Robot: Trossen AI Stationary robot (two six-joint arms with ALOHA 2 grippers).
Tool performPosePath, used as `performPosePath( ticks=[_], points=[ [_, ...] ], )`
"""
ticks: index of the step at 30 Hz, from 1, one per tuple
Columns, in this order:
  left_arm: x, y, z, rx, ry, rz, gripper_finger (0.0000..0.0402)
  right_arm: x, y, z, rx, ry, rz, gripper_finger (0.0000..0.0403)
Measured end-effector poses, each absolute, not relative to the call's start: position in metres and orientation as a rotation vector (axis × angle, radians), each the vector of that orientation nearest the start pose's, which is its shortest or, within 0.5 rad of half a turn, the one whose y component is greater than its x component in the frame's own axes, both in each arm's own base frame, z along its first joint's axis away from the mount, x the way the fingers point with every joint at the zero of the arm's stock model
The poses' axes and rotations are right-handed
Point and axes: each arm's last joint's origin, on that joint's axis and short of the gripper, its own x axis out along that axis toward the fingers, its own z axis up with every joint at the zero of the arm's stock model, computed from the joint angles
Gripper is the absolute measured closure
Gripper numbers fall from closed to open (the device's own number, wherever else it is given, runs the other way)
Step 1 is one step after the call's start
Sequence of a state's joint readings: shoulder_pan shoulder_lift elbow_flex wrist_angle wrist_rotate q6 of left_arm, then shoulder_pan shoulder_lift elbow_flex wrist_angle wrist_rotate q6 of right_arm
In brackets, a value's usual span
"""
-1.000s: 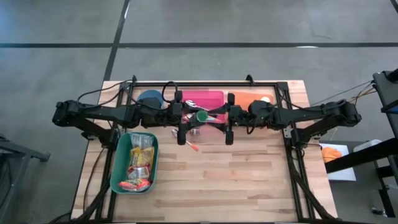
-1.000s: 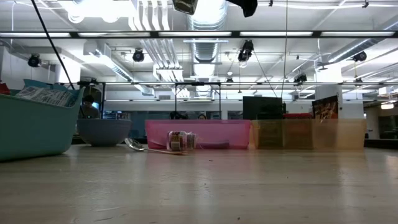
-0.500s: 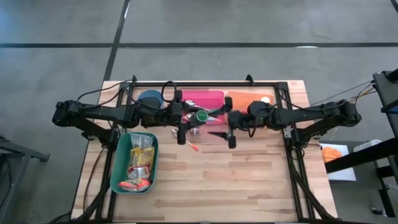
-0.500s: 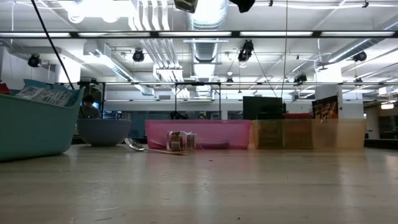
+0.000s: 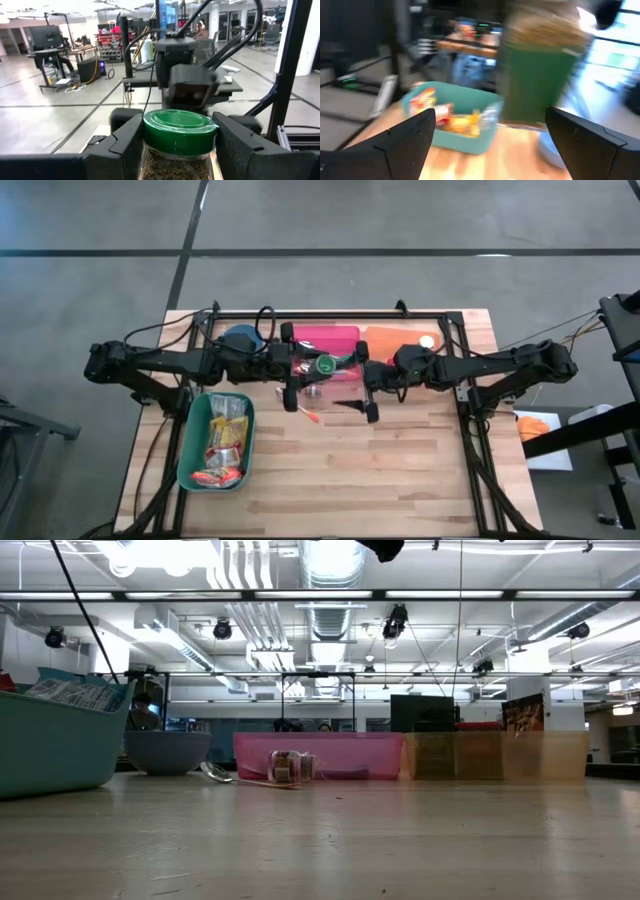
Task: Pick & Place Food Item
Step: Put the green spice bottle into the orange bin
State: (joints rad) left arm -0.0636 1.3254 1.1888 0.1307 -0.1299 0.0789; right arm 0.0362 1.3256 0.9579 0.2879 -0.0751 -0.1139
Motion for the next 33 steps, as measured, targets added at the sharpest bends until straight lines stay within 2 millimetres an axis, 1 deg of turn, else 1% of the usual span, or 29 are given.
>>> performPosePath(
  ticks=[2,4,7,12,17,24,26,28,33],
  points=[
    [0.302,-0.016,0.388,0.079,0.000,0.061,0.0216,0.303,0.011,0.322,-0.101,0.053,0.025,0.0029],
    [0.302,-0.016,0.391,0.078,-0.010,0.056,0.0216,0.303,0.010,0.326,-0.097,0.012,-0.008,0.0029],
    [0.302,-0.016,0.394,0.077,-0.019,0.056,0.0216,0.306,0.014,0.328,-0.108,-0.048,0.019,0.0029],
    [0.302,-0.016,0.396,0.076,-0.036,0.046,0.0216,0.311,0.016,0.323,-0.132,-0.058,0.026,0.0029],
    [0.302,-0.017,0.398,0.074,-0.063,0.027,0.0216,0.322,0.017,0.321,-0.143,-0.133,0.017,0.0029],
    [0.302,-0.018,0.398,0.074,-0.071,0.000,0.0216,0.334,0.016,0.324,-0.159,-0.144,0.006,0.0035],
    [0.302,-0.018,0.398,0.074,-0.071,-0.002,0.0216,0.336,0.016,0.323,-0.157,-0.138,-0.022,0.0052],
    [0.302,-0.018,0.398,0.074,-0.070,-0.003,0.0216,0.339,0.015,0.322,-0.156,-0.131,-0.044,0.0081],
    [0.302,-0.018,0.398,0.074,-0.072,-0.014,0.0216,0.339,0.015,0.321,-0.154,-0.127,-0.048,0.0181]
  ],
)
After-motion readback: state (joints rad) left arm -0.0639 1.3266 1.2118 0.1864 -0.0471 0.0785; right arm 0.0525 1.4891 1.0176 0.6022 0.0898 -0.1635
